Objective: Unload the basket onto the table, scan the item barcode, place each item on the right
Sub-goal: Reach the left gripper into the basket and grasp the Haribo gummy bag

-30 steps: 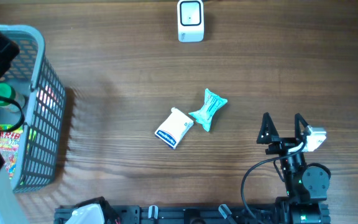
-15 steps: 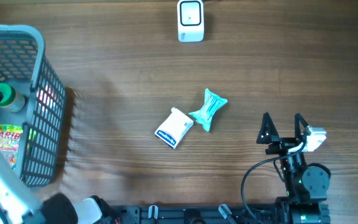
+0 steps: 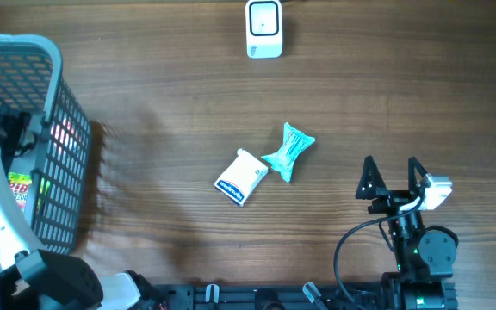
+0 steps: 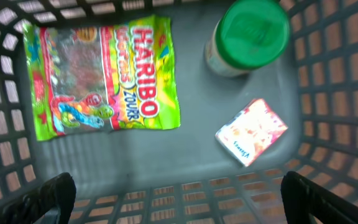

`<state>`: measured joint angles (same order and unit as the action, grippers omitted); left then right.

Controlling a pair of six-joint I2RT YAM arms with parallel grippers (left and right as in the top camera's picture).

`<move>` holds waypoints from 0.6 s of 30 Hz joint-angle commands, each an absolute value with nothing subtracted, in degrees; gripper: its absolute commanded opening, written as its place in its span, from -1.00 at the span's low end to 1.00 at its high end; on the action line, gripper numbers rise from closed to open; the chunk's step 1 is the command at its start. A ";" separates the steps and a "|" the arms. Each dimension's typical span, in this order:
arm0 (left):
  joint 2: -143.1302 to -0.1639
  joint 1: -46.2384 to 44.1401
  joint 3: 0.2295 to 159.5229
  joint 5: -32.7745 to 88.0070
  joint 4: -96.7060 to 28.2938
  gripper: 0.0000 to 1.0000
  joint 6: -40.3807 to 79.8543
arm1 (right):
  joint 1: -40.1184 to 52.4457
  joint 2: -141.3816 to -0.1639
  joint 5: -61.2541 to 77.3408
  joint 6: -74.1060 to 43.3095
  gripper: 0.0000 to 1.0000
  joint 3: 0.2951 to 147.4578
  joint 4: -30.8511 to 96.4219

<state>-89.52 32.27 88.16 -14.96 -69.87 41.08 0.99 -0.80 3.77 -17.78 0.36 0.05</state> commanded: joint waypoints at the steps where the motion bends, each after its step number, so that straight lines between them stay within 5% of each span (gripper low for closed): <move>1: -89.06 32.53 84.20 -14.85 -67.92 1.00 42.50 | 1.21 -0.54 2.98 -18.20 1.00 0.30 -0.08; 18: -89.06 37.12 77.60 -14.81 -65.28 1.00 43.70 | 1.21 -0.54 2.98 -18.20 0.99 0.30 -0.08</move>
<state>-89.52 34.96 79.40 -14.92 -65.69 41.39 0.99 -0.80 3.77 -17.80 0.36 0.05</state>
